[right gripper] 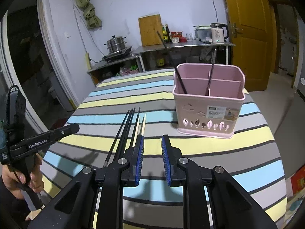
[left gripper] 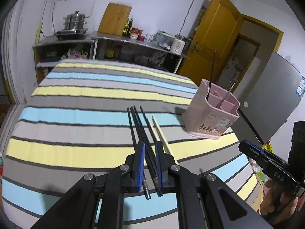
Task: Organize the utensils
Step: 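Move both tools back down to the remaining chopsticks on the table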
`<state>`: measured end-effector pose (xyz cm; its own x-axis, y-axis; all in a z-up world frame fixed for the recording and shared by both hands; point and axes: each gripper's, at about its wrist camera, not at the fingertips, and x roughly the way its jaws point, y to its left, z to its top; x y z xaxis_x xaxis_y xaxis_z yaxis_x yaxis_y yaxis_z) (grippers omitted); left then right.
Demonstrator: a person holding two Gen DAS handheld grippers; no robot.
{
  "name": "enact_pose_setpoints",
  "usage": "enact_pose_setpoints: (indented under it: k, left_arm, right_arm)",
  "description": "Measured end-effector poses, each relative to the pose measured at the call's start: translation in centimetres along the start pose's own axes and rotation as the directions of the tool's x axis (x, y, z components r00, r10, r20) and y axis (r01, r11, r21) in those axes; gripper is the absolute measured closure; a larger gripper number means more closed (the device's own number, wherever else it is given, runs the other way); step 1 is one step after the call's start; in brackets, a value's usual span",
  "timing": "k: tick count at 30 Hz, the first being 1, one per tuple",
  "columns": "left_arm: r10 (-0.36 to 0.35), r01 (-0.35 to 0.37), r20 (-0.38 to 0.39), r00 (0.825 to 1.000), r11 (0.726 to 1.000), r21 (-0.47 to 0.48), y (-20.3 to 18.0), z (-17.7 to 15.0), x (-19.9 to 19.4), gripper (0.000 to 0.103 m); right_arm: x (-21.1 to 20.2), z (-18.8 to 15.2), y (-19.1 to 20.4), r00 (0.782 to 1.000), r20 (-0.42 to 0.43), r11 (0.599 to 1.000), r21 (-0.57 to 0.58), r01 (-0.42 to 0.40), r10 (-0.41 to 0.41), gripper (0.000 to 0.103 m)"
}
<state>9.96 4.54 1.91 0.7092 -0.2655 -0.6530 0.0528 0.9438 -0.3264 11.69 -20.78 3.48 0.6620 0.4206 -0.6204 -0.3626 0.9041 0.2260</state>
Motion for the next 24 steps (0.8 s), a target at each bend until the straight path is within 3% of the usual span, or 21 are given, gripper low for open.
enact_pose_setpoints:
  k: [24]
  left_arm:
    - [0.058, -0.057, -0.12, 0.991, 0.998, 0.013, 2.0, 0.9, 10.0, 0.083]
  right_arm:
    - [9.5, -0.9, 1.3, 0.984, -0.176, 0.999, -0.025, -0.04, 0.035, 0.083]
